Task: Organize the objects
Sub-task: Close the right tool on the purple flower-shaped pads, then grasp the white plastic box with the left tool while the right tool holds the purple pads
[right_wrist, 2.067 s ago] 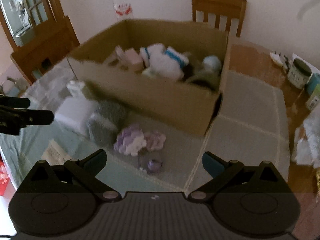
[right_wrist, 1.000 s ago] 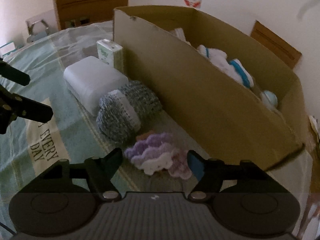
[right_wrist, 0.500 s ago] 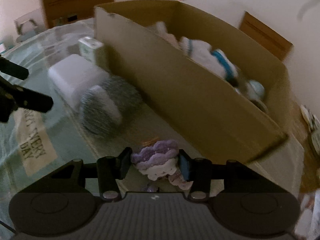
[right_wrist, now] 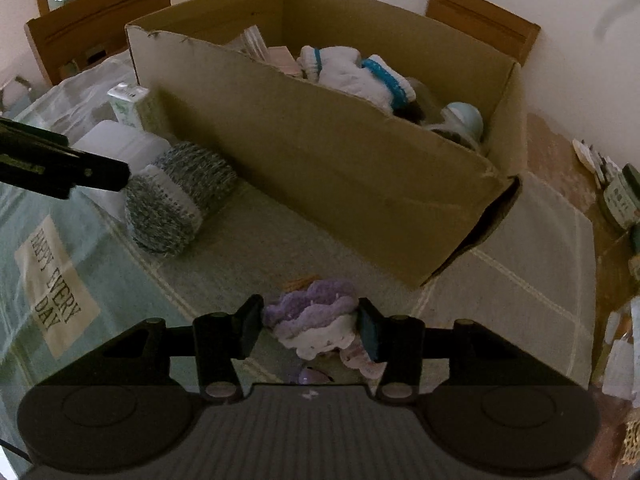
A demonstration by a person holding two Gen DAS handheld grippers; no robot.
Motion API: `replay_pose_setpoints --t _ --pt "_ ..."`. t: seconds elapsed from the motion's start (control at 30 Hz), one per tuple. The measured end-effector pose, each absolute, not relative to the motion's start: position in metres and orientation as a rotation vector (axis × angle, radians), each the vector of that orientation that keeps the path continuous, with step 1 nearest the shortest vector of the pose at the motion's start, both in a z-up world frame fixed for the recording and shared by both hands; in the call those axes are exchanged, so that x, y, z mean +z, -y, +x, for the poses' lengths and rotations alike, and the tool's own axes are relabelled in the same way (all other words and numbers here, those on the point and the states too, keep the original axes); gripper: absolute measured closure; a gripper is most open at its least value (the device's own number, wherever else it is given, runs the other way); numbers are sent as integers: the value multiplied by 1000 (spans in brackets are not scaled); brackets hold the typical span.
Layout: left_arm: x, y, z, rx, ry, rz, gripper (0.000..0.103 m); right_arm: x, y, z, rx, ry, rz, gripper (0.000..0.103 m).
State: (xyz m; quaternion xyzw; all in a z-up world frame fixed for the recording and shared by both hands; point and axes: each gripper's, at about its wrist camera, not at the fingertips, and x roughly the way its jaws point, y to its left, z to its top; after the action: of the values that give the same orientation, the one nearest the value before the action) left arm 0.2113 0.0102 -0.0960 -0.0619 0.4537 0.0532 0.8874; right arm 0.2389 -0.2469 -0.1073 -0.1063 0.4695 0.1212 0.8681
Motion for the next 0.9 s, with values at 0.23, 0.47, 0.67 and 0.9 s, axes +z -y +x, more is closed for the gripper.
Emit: replay_pose_setpoints --t 0.23,0.47,0.67,0.9 --pt "-97 -27 205 106 -949 -107 1 -106 247 241 254 -990 -213 47" --pt "-104 -24 213 97 -951 -48 1 -107 243 244 270 -987 -239 47" --pt "-110 -22 218 88 -957 -51 4 -107 243 247 302 -978 -281 47" --pt "-114 -22 222 76 -960 -49 10 -105 245 246 351 -983 -316 47"
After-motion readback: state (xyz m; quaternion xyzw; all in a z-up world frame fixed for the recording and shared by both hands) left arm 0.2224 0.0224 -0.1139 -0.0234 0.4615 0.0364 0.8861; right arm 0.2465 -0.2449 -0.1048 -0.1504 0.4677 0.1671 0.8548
